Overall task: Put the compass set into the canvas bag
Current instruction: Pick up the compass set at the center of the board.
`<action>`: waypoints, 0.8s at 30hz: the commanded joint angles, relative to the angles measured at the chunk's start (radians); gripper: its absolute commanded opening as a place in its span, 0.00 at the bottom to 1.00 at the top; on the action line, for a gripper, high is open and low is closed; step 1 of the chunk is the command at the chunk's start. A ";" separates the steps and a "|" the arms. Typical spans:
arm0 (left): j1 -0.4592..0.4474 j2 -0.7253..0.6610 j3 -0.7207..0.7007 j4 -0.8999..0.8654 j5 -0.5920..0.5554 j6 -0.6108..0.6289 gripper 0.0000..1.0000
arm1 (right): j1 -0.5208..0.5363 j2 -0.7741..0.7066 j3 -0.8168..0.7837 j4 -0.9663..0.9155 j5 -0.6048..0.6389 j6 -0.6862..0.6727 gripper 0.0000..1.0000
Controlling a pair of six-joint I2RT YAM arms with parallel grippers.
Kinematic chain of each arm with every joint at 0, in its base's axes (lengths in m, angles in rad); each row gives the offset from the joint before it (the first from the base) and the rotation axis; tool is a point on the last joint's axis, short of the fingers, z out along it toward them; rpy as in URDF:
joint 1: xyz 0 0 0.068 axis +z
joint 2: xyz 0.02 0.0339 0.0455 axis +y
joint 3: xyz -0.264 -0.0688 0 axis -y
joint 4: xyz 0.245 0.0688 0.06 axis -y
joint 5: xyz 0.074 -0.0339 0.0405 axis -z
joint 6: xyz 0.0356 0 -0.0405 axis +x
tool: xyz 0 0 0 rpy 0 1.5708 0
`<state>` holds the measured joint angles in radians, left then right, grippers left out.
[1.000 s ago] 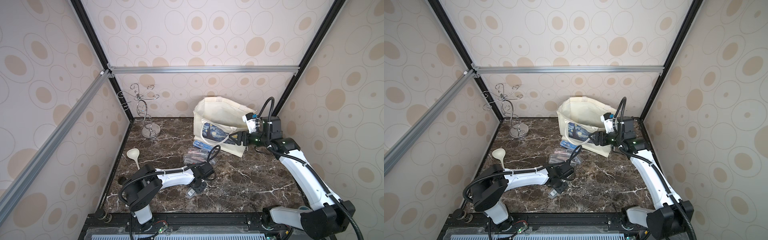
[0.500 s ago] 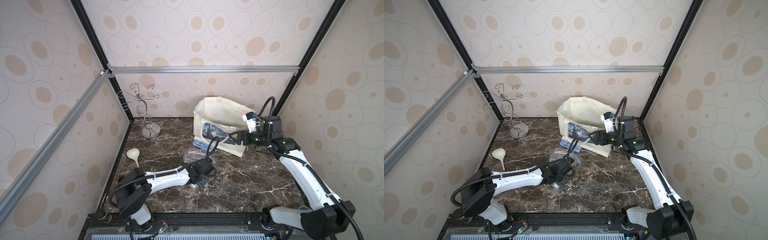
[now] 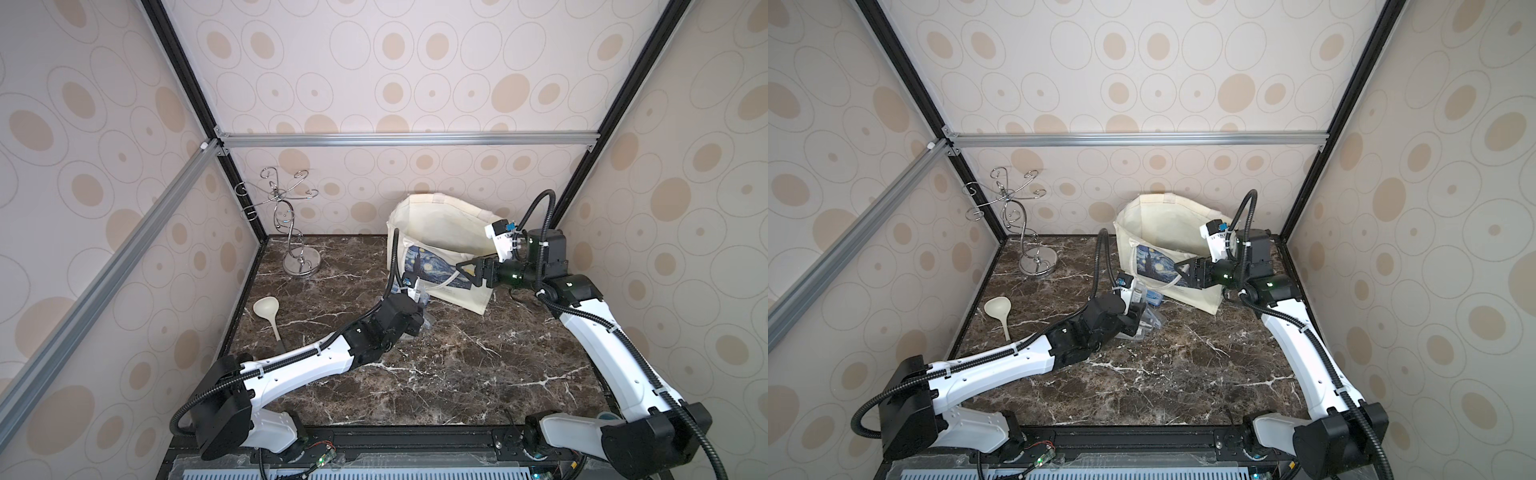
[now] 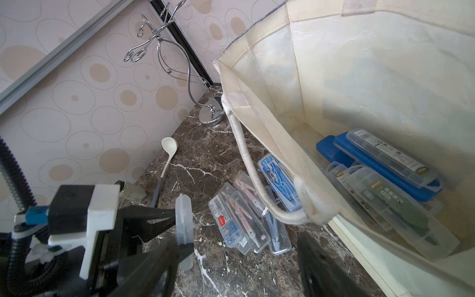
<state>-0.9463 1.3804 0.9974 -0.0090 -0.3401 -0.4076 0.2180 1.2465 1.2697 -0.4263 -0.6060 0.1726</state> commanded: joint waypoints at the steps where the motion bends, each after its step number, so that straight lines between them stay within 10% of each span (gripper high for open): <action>1: 0.040 0.000 0.071 0.126 -0.011 -0.035 0.47 | 0.015 -0.027 0.004 0.043 -0.064 0.013 0.73; 24: 0.162 0.013 0.110 0.335 0.272 -0.198 0.51 | 0.293 0.022 -0.234 0.397 0.086 0.105 0.57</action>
<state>-0.7944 1.3857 1.0702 0.2619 -0.1135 -0.5636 0.5056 1.2442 1.0367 -0.1135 -0.5346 0.2462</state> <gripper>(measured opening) 0.507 0.572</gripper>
